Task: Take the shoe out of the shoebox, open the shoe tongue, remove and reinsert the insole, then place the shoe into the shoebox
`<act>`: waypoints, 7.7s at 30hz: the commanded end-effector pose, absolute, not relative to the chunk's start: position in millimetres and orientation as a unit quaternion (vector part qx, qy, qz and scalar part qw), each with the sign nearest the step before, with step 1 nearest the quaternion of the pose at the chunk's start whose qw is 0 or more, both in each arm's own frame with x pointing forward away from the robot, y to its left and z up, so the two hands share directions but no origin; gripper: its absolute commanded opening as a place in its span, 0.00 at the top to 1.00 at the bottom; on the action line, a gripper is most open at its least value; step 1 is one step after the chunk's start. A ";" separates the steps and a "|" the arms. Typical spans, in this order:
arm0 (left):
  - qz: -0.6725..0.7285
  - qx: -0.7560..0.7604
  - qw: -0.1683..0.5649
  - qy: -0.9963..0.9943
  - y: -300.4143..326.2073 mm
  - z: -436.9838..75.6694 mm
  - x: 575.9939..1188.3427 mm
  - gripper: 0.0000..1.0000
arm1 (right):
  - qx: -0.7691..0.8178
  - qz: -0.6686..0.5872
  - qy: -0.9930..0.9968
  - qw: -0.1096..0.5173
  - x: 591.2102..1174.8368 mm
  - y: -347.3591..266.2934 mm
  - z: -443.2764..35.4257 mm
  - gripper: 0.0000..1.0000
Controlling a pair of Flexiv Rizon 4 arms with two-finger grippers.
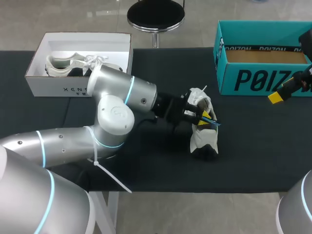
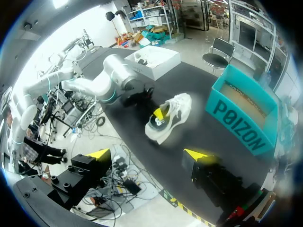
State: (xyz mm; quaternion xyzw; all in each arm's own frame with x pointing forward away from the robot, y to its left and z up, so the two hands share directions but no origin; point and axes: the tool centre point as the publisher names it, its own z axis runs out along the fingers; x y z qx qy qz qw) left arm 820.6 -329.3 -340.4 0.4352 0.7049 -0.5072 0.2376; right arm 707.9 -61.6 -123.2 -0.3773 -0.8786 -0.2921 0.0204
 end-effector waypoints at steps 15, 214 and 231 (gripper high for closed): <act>-0.502 0.441 0.227 0.709 -337.8 -351.7 814.5 1.00 | -0.377 -0.290 -0.879 0.022 710.0 -61.0 -123.6 0.00; -0.091 0.627 -0.029 0.773 -323.7 -388.0 816.8 1.00 | -0.377 -0.290 -0.879 0.022 710.0 -61.0 -123.6 0.00; -0.098 0.619 -0.048 0.778 -334.0 -425.7 807.8 0.53 | -0.377 -0.290 -0.879 0.022 710.0 -61.0 -123.6 0.00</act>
